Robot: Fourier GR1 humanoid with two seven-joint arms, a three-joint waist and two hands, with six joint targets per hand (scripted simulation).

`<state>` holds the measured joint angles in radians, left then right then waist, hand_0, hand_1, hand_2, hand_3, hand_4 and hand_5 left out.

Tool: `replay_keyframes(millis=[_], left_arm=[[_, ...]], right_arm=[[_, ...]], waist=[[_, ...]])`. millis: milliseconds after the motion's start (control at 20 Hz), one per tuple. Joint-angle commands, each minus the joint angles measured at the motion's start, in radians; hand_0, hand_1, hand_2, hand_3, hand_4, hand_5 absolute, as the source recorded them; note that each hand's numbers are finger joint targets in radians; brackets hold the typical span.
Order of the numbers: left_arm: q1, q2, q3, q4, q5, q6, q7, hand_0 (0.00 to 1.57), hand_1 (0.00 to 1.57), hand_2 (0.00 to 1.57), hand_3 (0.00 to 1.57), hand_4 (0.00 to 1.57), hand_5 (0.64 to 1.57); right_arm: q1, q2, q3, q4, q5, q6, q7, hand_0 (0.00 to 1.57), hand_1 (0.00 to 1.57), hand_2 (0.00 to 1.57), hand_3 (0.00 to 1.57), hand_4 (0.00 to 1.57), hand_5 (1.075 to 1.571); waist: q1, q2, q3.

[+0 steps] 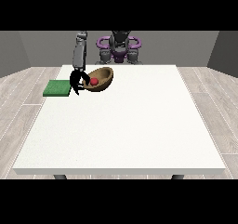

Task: Pick the cup and pour the ball into the bowl, then pick the bowl and place it on the pad

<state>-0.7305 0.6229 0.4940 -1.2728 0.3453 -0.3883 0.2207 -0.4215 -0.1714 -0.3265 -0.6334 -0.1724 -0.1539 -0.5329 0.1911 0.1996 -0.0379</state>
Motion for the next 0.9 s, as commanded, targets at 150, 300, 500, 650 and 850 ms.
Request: replay_keyframes(millis=[150,300,500,650,850], left_arm=[[0.071,-0.006,0.015,0.064,-0.014,-0.028,-0.058,0.0,0.0,0.0,0.0,1.17,1.531],[0.073,0.018,0.023,0.124,-0.015,-0.029,-0.037,0.0,0.0,0.0,0.0,1.19,1.526],[0.162,0.08,0.092,0.239,-0.048,-0.053,-0.141,0.0,0.0,0.0,0.0,1.2,1.539],[0.148,0.11,0.092,0.26,-0.045,-0.058,-0.149,0.0,0.0,0.0,0.0,1.2,1.537],[0.184,0.111,0.087,0.283,-0.069,-0.044,-0.195,0.0,0.0,0.0,0.0,1.2,1.541]], right_arm=[[0.027,-0.08,0.065,0.016,0.081,-0.12,0.259,1.57,1.57,1.57,1.24,1.0,1.546],[-0.032,-0.142,0.111,-0.027,0.122,-0.149,0.415,1.57,1.57,1.57,1.18,1.0,1.545],[-0.057,-0.217,0.16,-0.093,0.139,-0.055,0.583,1.57,1.57,1.57,1.03,1.04,1.558],[-0.125,-0.274,0.169,-0.113,0.152,-0.025,0.676,1.57,1.57,1.57,0.87,1.06,1.556],[-0.138,-0.352,0.158,-0.144,0.141,0.067,0.714,1.57,1.57,1.57,0.68,1.09,1.568]], waist=[[-0.015,-0.015,0.0316],[-0.058,-0.088,0.0325],[-0.156,-0.124,0.0342],[-0.175,-0.128,0.0364],[-0.215,-0.129,0.0372]])
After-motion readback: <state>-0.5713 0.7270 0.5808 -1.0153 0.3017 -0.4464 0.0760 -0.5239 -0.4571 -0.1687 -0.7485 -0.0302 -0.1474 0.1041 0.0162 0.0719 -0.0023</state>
